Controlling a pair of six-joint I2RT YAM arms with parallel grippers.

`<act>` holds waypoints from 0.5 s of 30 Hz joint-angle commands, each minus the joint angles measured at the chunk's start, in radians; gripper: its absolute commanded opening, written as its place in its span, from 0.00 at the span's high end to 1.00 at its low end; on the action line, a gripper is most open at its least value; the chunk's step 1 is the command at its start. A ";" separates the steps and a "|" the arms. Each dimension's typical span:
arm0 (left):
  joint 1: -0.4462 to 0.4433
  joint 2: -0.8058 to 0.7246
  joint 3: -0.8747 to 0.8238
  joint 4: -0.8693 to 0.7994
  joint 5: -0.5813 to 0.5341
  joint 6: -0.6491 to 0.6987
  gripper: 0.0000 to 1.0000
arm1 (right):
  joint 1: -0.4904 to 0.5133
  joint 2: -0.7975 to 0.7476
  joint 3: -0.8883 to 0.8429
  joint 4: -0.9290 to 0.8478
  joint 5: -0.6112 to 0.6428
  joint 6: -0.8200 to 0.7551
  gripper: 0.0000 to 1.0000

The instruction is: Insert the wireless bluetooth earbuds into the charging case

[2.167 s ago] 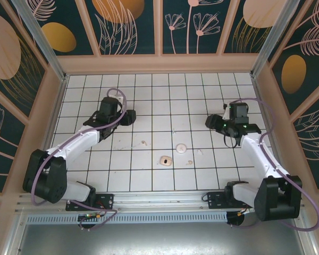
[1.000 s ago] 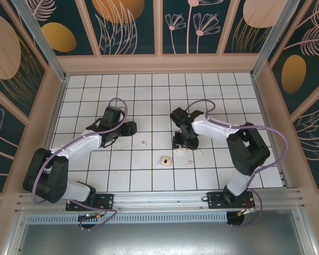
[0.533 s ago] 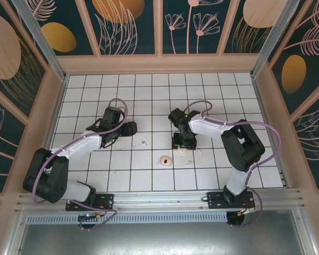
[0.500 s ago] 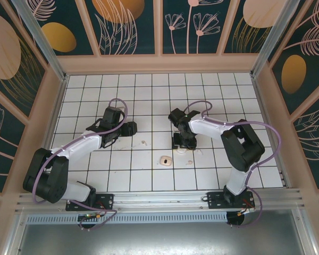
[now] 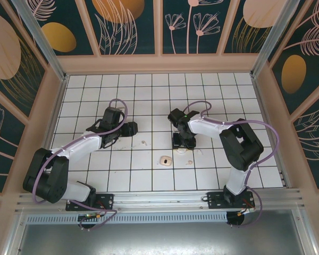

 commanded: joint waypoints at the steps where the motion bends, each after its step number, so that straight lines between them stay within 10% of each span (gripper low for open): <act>1: -0.005 -0.081 -0.059 0.129 0.100 0.031 0.36 | 0.005 -0.045 -0.016 0.055 0.023 0.012 0.51; 15: -0.201 -0.303 -0.242 0.639 0.207 0.241 0.41 | -0.016 -0.443 -0.179 0.579 -0.119 0.150 0.52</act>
